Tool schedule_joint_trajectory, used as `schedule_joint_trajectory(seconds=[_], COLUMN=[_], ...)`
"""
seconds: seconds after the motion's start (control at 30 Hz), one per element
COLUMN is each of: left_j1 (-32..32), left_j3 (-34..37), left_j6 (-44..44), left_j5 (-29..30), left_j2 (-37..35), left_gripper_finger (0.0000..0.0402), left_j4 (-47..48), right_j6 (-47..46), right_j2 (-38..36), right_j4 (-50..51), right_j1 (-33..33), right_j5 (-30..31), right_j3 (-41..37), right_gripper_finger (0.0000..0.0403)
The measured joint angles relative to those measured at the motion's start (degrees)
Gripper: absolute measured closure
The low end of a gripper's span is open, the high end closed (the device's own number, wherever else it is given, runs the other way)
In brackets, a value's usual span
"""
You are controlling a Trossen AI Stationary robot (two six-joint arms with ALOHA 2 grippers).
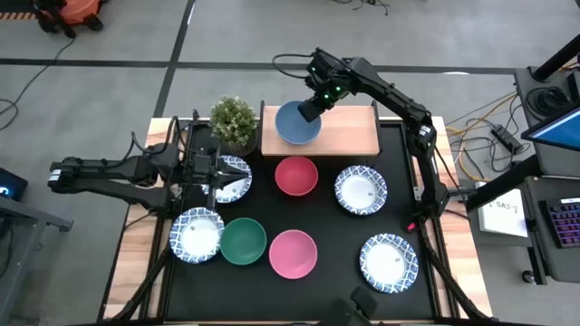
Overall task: Place and stack bowls onto a shelf
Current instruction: Put the blue bowls on the shelf
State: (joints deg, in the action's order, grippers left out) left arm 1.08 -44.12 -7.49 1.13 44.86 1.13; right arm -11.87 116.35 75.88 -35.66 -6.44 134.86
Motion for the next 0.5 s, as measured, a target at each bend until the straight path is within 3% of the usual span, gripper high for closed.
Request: schedule_joint_trajectory(seconds=[0.23, 0.5], left_j1=[0.0, 0.0], left_j3=[0.0, 0.0], left_j6=[0.0, 0.0], left_j5=[0.0, 0.0], left_j2=[0.2, 1.0], left_gripper_finger=[0.0402, 0.0402], left_j4=[0.4, 0.3], right_j6=[0.1, -0.1], right_j2=[0.4, 0.4], right_j4=[-1.4, -1.5], right_j1=[0.0, 0.0], right_j5=[0.0, 0.0], right_j3=[0.0, 0.0], right_gripper_finger=[0.0374, 0.0293])
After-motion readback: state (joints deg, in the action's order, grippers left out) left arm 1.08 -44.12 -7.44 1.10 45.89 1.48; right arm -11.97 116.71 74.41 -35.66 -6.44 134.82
